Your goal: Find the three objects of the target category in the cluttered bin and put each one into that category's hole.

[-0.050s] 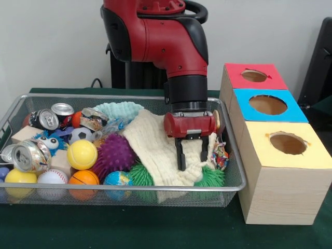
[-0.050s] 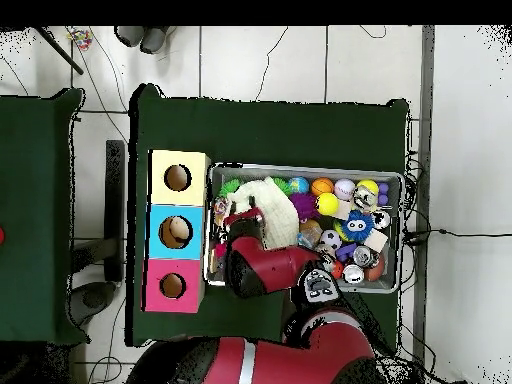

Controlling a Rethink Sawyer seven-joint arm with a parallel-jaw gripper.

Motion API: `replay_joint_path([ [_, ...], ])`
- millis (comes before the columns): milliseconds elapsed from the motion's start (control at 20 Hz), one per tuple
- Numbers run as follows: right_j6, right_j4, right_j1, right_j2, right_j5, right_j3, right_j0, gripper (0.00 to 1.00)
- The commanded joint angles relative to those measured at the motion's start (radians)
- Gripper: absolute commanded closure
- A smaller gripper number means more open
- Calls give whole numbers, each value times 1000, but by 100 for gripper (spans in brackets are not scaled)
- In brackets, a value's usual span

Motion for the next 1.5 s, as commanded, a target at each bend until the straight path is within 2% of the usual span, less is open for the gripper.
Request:
replay_joint_path([
  [50,83,-146,204,-43,168,207,-1,0],
  [400,54,-201,193,-38,203,193,-13,0],
  [1050,40,-259,157,-30,252,180,-28,0],
  [1500,-16,-349,97,23,387,199,-128,0],
])
